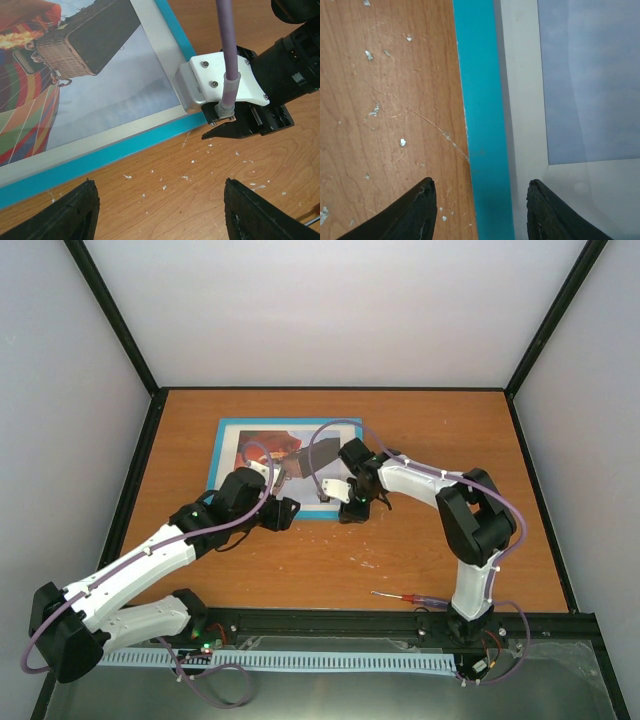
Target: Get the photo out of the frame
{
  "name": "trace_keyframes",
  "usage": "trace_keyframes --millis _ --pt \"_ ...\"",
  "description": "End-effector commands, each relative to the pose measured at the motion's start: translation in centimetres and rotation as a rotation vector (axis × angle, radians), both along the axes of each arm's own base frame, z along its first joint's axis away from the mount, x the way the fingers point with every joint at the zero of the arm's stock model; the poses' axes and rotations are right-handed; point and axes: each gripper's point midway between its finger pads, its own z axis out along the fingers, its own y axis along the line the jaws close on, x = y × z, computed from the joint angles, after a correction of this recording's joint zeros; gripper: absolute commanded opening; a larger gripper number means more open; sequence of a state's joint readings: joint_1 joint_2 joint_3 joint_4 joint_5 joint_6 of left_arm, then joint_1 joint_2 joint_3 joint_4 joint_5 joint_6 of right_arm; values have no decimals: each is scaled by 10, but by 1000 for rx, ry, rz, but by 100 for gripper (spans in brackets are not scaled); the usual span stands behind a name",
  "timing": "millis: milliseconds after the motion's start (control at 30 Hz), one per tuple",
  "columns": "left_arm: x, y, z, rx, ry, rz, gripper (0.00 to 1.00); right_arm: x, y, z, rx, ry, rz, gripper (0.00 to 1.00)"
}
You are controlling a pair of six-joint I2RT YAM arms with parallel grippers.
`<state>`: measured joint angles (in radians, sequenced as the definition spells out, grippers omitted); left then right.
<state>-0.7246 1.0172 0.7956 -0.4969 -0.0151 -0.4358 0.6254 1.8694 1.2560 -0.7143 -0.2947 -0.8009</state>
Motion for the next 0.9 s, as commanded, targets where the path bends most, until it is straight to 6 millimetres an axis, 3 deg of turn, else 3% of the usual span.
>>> trace_keyframes --millis 0,267,567,767,867 --pt "-1 3 -6 24 9 7 69 5 5 -1 -12 -20 4 49" --pt "-2 -4 -11 13 25 -26 69 6 7 -11 -39 -39 21 47" --pt "-1 -7 1 0 3 -41 69 8 3 -22 -93 -70 45 45" --pt "-2 -8 -4 3 1 -59 69 3 -5 -27 -127 -91 72 37" --pt "0 -14 -9 25 -1 -93 68 -4 -14 -24 -144 -100 101 28"
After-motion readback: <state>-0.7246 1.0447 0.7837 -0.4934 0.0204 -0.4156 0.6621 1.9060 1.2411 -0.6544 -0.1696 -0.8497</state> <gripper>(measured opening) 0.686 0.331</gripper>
